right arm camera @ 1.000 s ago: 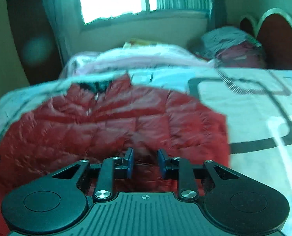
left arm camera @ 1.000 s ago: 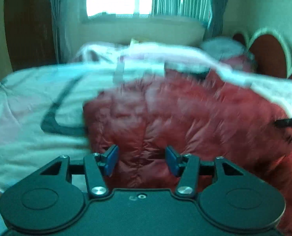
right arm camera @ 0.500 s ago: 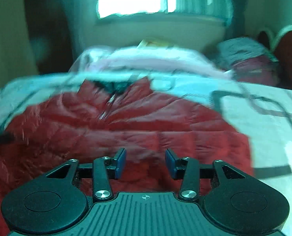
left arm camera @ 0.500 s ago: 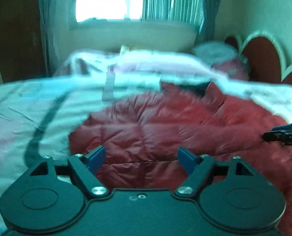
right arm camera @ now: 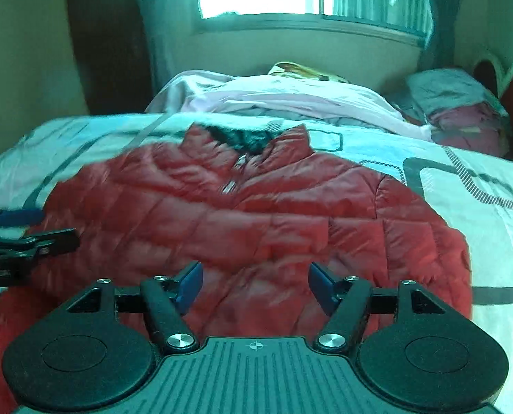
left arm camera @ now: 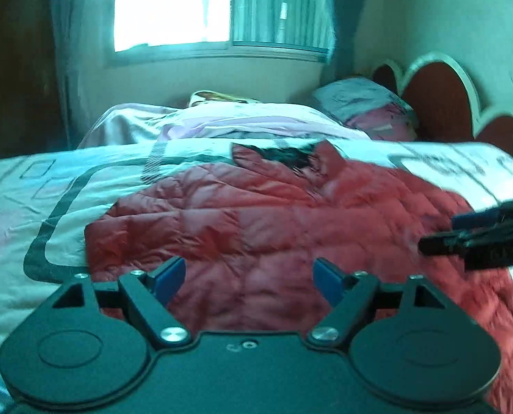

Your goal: Fold large clothes

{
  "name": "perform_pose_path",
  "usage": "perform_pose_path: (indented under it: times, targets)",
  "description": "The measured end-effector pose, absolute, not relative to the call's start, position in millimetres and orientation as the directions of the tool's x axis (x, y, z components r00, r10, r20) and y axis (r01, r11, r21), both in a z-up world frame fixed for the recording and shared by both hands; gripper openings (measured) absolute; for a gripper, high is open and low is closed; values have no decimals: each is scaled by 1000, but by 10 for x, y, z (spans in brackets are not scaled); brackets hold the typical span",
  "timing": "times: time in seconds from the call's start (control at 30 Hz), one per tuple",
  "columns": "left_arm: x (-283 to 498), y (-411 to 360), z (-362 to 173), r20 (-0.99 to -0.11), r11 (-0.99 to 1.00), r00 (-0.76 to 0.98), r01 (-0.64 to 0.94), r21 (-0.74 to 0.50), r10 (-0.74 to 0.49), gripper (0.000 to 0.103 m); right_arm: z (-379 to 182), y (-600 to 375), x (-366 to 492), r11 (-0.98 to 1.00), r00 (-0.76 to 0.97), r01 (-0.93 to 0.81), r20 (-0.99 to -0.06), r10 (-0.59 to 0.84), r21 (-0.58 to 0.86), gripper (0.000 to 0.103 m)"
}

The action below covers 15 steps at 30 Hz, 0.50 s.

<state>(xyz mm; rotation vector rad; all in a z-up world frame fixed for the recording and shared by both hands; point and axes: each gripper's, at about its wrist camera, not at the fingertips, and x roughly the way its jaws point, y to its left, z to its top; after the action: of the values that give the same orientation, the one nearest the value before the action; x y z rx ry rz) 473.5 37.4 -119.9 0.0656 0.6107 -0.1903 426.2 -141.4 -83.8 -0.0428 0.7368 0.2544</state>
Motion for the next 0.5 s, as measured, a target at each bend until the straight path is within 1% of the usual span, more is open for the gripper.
perform_pose_path:
  times: [0.03,0.13,0.23,0.3,0.4,0.5]
  targets:
    - [4659,368,-1200,-568,979,807,204,18,-158,80,-839,-1464,4176,974,710,-221,-676,196,50,67]
    - [4510,444,-1227,-568,983,812,183,33,-132,78,-870,-1687,3934,975,663,-160,-716,220,152,67]
    - [4555,538,-1301,-598,986,791,166,2,-132,77,-945,-1743,3832,971,607,-152,-757,240,186,46]
    - [4602,526,-1339,-609,986,783,166,17,-122,77,-1009,-1733,3844,971,601,-144,-763,237,188,46]
    - [4694,517,-1405,-617,985,779,168,27,-116,76,-1046,-1735,3955,974,624,-125,-748,227,191,45]
    - [4703,525,-1405,-609,985,785,169,37,-111,76,-1031,-1747,3997,979,645,-119,-737,204,168,45]
